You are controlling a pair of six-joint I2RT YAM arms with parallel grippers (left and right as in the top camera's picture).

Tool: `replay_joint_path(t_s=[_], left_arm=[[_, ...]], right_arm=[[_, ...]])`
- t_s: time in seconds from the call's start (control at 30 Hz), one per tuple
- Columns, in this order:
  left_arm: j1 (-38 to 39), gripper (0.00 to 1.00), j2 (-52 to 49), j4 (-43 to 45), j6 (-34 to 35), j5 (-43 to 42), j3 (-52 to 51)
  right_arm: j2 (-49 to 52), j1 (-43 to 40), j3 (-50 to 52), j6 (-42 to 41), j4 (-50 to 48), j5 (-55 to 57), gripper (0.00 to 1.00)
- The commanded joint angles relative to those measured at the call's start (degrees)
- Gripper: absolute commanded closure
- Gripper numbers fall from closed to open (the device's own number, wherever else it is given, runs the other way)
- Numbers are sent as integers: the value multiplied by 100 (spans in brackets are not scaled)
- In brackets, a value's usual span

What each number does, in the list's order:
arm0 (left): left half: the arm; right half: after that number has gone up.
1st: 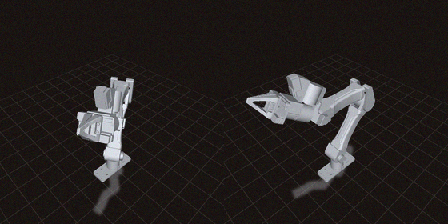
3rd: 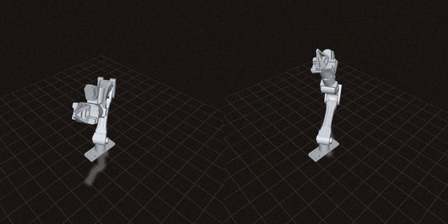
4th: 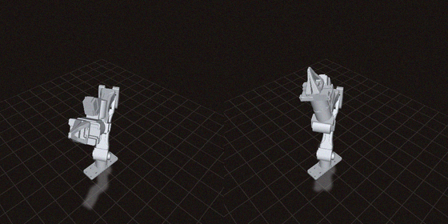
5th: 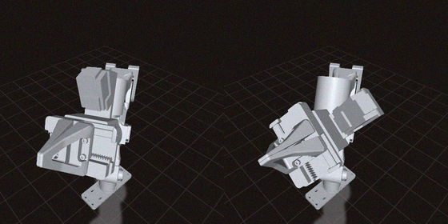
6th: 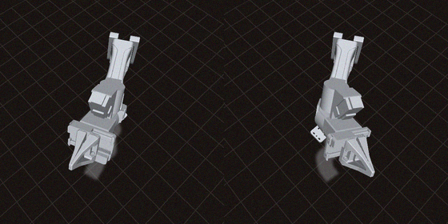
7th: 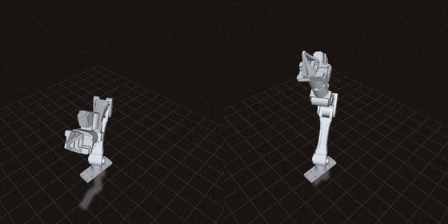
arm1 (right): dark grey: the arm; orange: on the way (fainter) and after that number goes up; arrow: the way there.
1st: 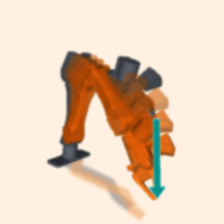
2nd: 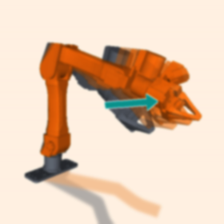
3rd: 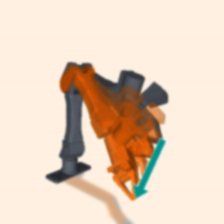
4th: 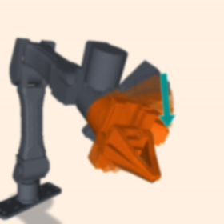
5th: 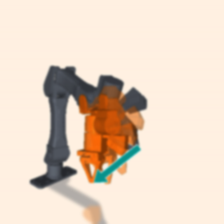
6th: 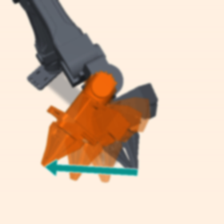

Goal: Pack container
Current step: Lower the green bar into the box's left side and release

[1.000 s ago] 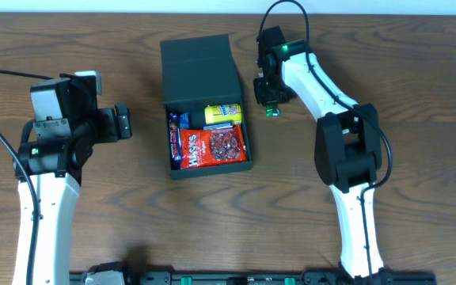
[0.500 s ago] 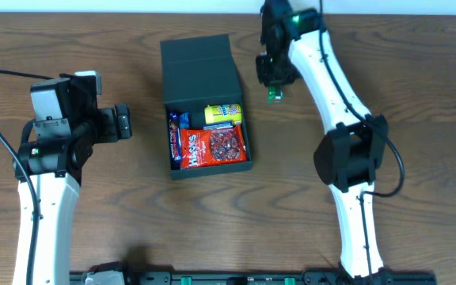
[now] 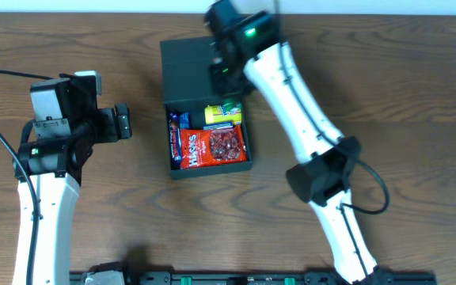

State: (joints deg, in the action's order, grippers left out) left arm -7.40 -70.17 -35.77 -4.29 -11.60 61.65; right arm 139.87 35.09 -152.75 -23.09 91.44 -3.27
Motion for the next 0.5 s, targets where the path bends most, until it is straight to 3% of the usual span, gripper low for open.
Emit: replay_joint_path(t_s=[0.0,0.47], left_arm=[[-17,5,55,-2,44,61,164],[-17,5,55,-15,44,61,164]], right_arm=[[-4,313,199,-393,-70,-46,92],[-4,1169,1593,-984,-621,-474,92]])
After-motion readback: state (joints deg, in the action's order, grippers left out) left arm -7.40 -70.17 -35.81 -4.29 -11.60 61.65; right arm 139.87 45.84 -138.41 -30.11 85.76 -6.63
